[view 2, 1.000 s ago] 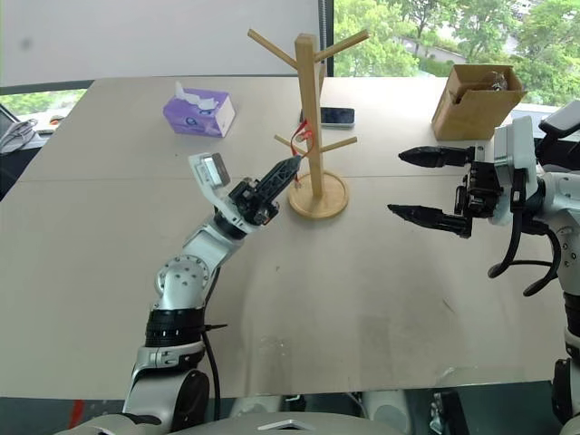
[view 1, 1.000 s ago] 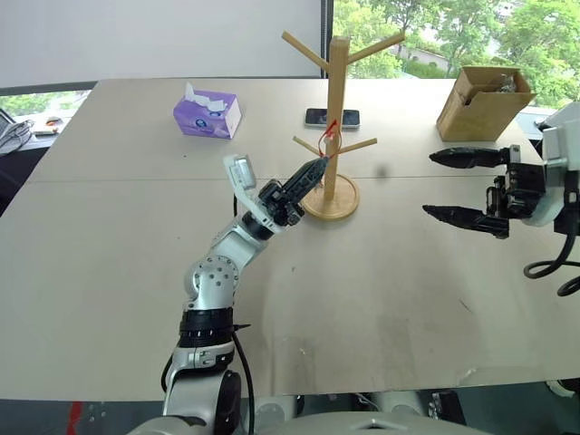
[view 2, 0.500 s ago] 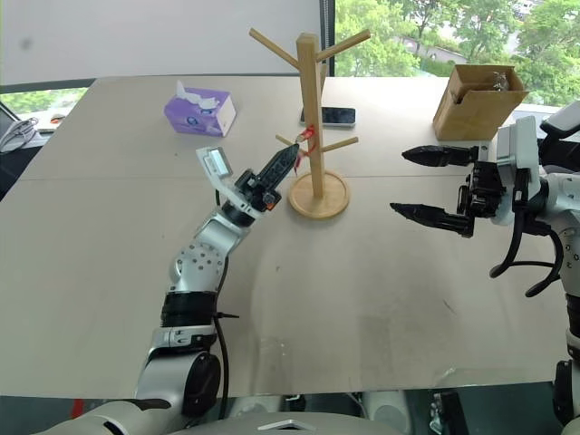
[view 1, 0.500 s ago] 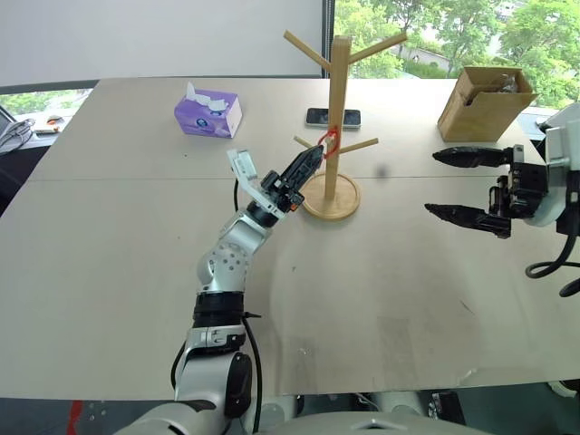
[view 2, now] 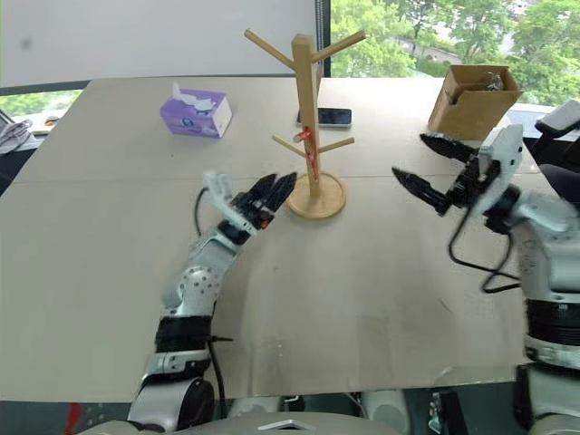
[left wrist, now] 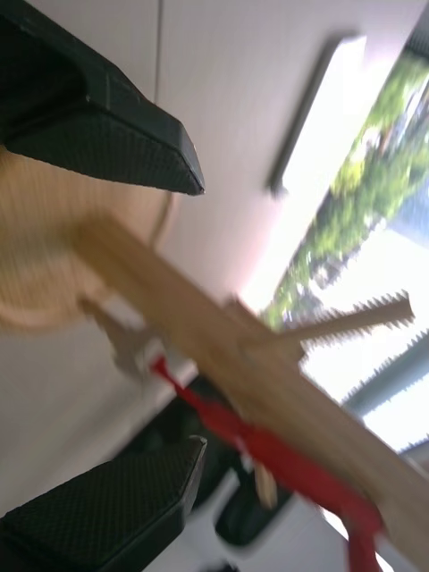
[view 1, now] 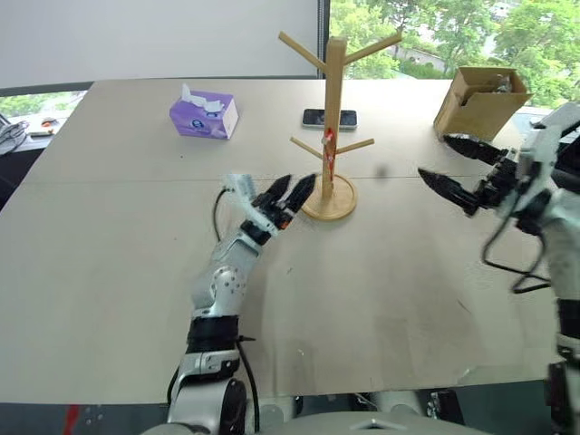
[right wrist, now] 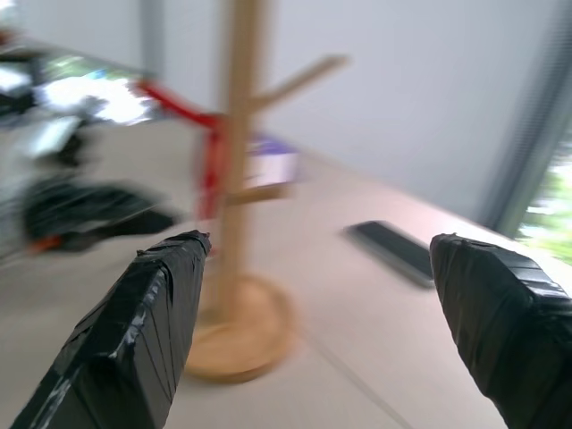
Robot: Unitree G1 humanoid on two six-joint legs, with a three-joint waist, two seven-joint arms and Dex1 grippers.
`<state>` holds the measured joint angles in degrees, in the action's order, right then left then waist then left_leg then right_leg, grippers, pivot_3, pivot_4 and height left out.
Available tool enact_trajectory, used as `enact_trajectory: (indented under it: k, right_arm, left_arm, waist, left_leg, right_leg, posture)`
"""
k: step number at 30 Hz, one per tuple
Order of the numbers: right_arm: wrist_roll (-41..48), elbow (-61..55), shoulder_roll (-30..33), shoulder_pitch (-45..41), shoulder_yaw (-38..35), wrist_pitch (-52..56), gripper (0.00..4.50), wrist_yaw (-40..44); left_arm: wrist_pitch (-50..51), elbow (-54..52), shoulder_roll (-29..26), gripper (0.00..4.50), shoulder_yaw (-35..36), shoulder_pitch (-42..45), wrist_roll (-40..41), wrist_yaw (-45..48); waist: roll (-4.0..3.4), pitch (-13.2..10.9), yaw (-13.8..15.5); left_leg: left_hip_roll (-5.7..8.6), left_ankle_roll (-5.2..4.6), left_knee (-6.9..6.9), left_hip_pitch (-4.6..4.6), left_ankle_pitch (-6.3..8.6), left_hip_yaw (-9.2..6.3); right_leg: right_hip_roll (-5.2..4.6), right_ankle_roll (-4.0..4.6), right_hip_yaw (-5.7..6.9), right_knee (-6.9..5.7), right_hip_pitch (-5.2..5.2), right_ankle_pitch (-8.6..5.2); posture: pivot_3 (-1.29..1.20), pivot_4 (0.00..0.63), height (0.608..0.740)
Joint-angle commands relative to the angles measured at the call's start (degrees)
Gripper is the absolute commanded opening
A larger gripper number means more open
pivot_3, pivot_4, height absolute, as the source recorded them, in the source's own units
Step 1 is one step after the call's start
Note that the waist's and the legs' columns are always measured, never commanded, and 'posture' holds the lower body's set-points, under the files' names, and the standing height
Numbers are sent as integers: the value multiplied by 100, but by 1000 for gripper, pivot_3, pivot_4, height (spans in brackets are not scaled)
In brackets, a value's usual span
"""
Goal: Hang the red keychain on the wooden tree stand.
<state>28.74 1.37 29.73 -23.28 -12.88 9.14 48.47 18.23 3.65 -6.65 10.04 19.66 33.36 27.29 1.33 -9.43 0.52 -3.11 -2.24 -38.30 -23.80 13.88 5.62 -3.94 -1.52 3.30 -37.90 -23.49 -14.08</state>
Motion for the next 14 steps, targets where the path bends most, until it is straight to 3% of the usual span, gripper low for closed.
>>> enact_trajectory:
  k: [1, 6, 14]
  right_arm:
    - [-511, 558, -468, -23, -180, -906, 4259, -808]
    - [-1064, 1442, -973, -80, -165, -1786, 4259, -1584]
    - [-1325, 2739, -1160, -270, -287, -2423, 4259, -2317]
  left_arm:
    - [-467, -158, -189, 4481, 179, -199, -696, -663]
    - [-1159, -2, -348, 4481, 513, -438, -1365, -1367]
    - [-1641, -123, -328, 4481, 452, -731, -1872, -1706]
  waist:
    - [-9, -6, 14]
    - [-9, -6, 24]
    - [-10, -6, 17]
  left_leg:
    - [-1, 0, -1, -3, 0, 3]
    - [-4, 0, -2, -6, 0, 10]
    - [-8, 0, -1, -4, 0, 13]
  right_leg:
    - [-2, 0, -1, -1, -3, 0]
    - [-11, -1, -3, -2, -7, 1]
    - [-11, 0, -3, -4, -8, 1]
  posture:
    - [0, 150, 740]
    - [0, 150, 740]
    - [0, 150, 740]
